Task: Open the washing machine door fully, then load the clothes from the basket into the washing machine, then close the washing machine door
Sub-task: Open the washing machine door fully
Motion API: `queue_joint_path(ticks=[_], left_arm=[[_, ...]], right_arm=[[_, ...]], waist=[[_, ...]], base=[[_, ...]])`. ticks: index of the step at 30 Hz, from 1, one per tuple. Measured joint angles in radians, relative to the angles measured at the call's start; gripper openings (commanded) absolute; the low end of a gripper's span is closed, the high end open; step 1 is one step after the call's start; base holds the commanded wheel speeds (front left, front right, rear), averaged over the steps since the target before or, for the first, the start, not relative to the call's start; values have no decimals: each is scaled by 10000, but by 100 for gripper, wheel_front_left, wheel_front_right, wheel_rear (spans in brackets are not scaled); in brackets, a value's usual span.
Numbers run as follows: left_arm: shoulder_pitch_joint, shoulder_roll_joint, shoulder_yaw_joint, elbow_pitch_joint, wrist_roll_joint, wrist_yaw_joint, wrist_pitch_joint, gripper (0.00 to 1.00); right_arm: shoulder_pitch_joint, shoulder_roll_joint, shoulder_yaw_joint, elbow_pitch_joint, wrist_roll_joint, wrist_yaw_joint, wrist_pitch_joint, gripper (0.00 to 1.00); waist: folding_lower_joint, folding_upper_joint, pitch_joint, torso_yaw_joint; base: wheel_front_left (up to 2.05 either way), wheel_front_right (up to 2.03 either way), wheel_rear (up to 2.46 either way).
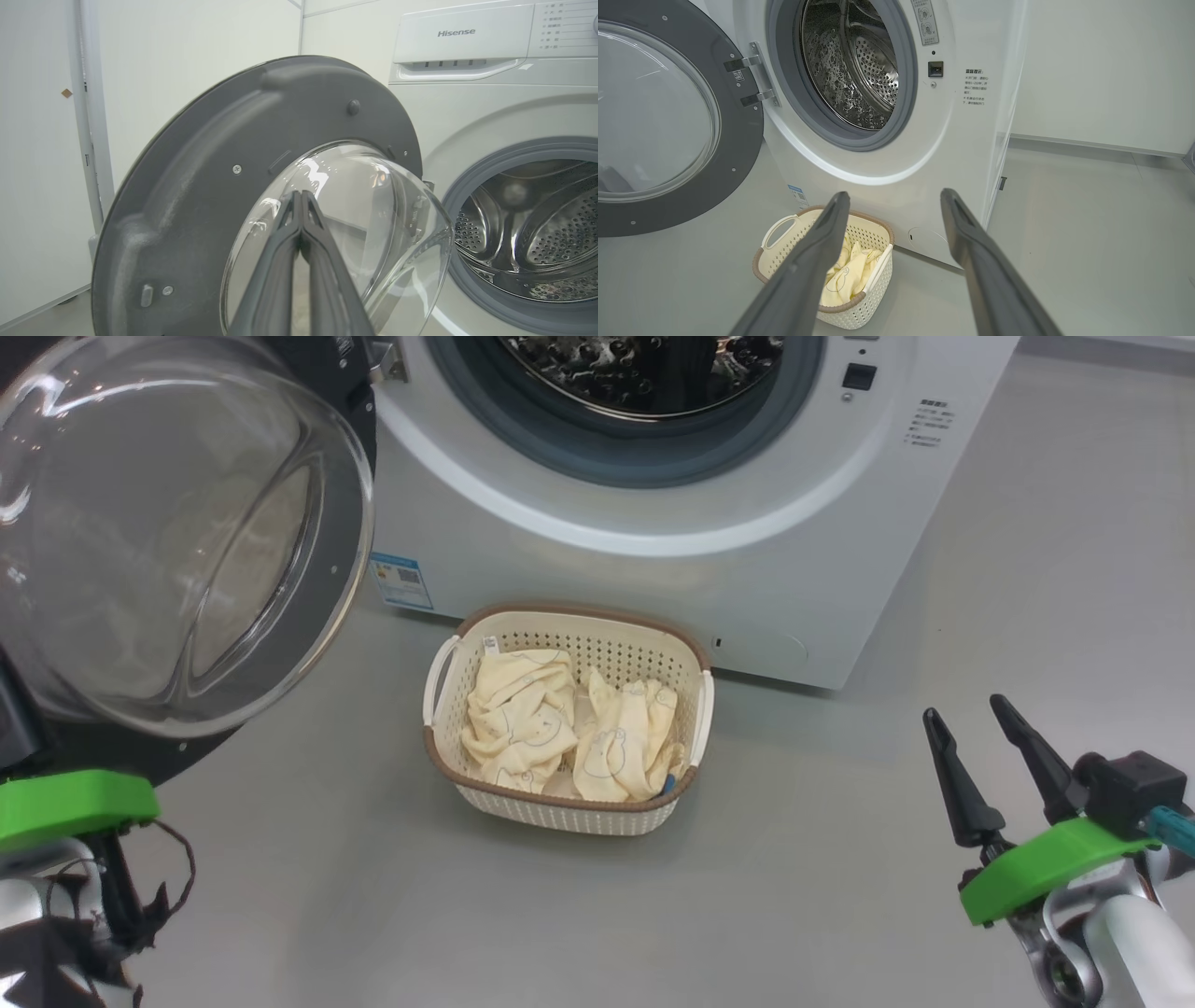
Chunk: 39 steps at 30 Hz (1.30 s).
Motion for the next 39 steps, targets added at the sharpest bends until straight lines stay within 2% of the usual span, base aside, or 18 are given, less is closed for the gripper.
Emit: queue_joint_path(ticks=[7,14,15,16,18,20,21,22,23,33,39], left_arm=[[739,-38,-443,-1515,163,-79,600,0],[1874,-42,-656,-2232,167,-150,957,0],[2049,-54,-719,-2301,165,-171,1024,3],[2210,-59,-800,-2326,167,-182,1081,12],[2507,-86,-932,-2370,165,-259,1127,36],[2758,-115,-1039,-2416,167,-284,1204,50],[2869,-138,-1068,-2414,165,-293,1216,80],[2958,-171,-1124,-2414,157,-326,1218,92],[3049,-190,-1175,-2414,157,-330,1231,100],[3947,-401,-1463,-2052,-8,-420,1289,100],[4135,-397,-1476,-1588,79,-313,1233,100]], right_arm=[[306,198,23,-15,-2,0,-61,100],[386,366,125,-403,-33,0,-63,100],[394,378,134,-443,-35,0,-65,100],[409,382,146,-487,-44,0,-65,100],[497,384,148,-577,-46,0,-69,100],[640,387,153,-654,-48,0,-71,100],[694,387,159,-683,-48,0,-71,100],[743,387,153,-711,-46,0,-71,100],[770,387,157,-742,-46,0,-71,100],[809,387,161,-943,-48,0,-73,100],[1026,395,33,-988,-134,0,-73,100]], waist=[[0,0,-332,-719],[0,0,-492,-1590],[0,0,-516,-1706],[0,0,-540,-1817],[0,0,-597,-2021],[0,0,-650,-2203],[0,0,-677,-2283],[0,0,-703,-2356],[0,0,-722,-2420],[0,0,-807,-2732],[0,0,-901,-2707]], base=[[0,0,0],[0,0,0],[0,0,0],[0,0,0],[0,0,0],[0,0,0],[0,0,0],[0,0,0],[0,0,0],[0,0,0],[0,0,0]])
